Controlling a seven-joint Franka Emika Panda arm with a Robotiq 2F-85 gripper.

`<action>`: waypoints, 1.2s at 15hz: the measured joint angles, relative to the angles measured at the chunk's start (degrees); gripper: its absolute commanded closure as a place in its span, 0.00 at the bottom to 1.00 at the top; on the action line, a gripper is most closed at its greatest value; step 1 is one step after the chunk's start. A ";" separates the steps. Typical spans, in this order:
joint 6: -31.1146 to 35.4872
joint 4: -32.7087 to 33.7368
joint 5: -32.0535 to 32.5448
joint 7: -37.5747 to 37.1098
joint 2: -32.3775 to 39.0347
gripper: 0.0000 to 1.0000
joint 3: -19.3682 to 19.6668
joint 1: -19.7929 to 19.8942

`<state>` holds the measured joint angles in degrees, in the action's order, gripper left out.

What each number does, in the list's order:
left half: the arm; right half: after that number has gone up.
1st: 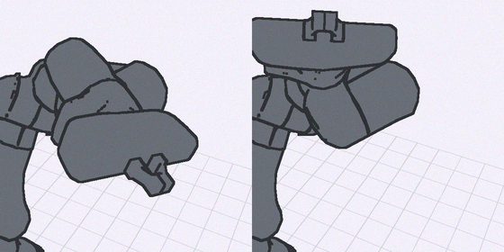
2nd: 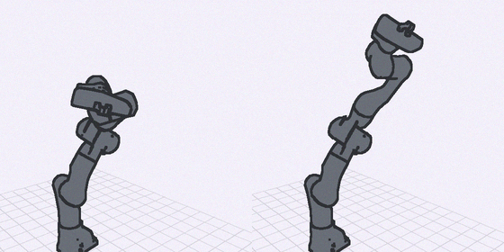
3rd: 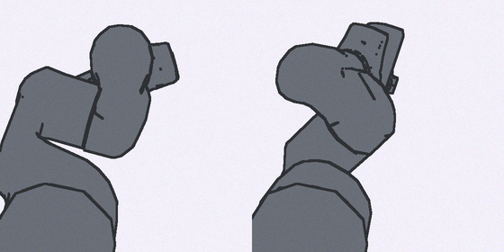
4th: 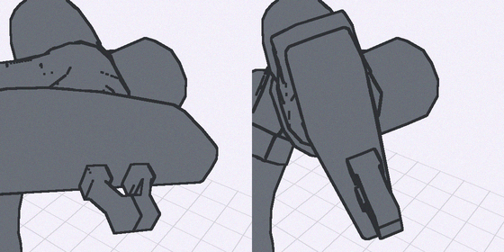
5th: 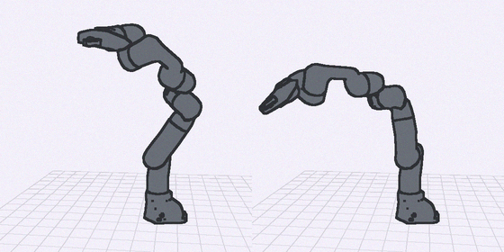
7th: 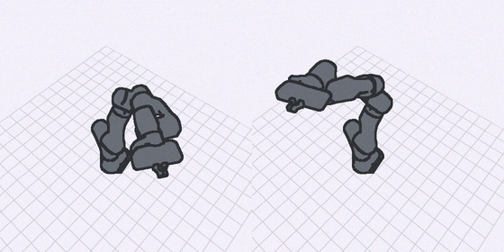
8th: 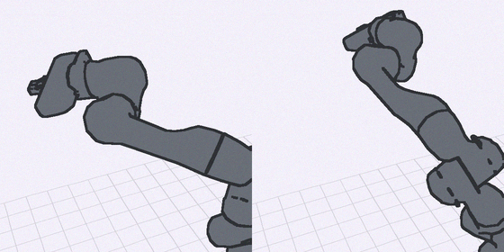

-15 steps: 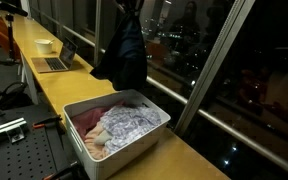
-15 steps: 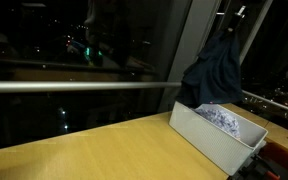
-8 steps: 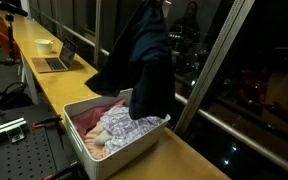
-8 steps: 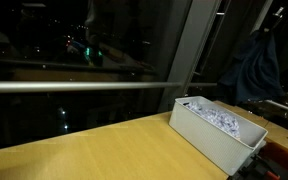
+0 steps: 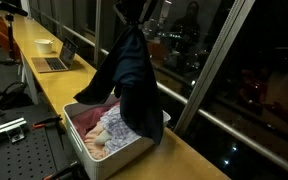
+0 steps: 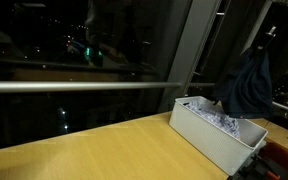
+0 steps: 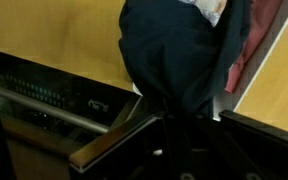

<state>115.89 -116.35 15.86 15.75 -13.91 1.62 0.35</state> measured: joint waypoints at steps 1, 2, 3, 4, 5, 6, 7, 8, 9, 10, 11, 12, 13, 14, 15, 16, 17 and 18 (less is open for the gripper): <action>0.00 -0.49 0.05 -0.56 -0.69 0.98 -0.77 -0.35; -0.01 -0.84 0.11 -0.89 -1.55 0.98 -1.37 -0.70; -0.02 -1.18 0.15 -1.12 -2.53 0.98 -1.91 -0.97; -0.02 -1.55 0.17 -1.26 -3.45 0.98 -2.35 -1.17; -0.02 -2.05 0.17 -1.33 -4.19 0.98 -2.65 -1.35; 0.03 -2.68 0.16 -1.37 -4.72 0.98 -2.86 -1.50; 0.13 -3.37 0.16 -1.39 -5.01 0.98 -2.94 -1.69; 0.35 -4.06 0.16 -1.41 -5.08 0.98 -2.94 -1.87; 0.70 -4.75 0.16 -1.43 -5.07 0.98 -2.94 -1.97; 1.12 -5.46 0.16 -1.43 -5.05 0.98 -2.93 -1.98; 1.37 -6.12 0.16 -1.44 -5.03 0.98 -2.91 -1.98; 1.78 -6.76 0.16 -1.44 -5.01 0.68 -2.83 -1.97; 2.26 -7.40 0.16 -1.44 -4.98 0.67 -2.71 -1.94; 2.50 -7.90 0.13 -1.44 -4.93 0.61 -2.55 -1.93; 2.63 -8.31 0.13 -1.43 -4.87 0.53 -2.33 -1.93; 2.72 -8.61 0.13 -1.43 -4.85 0.47 -2.09 -1.91; 2.78 -8.79 0.12 -1.43 -4.84 0.39 -1.87 -1.86; 2.82 -8.90 0.11 -1.43 -4.80 0.32 -1.67 -1.79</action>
<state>118.70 -125.25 15.98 14.32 -18.72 -0.05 -1.44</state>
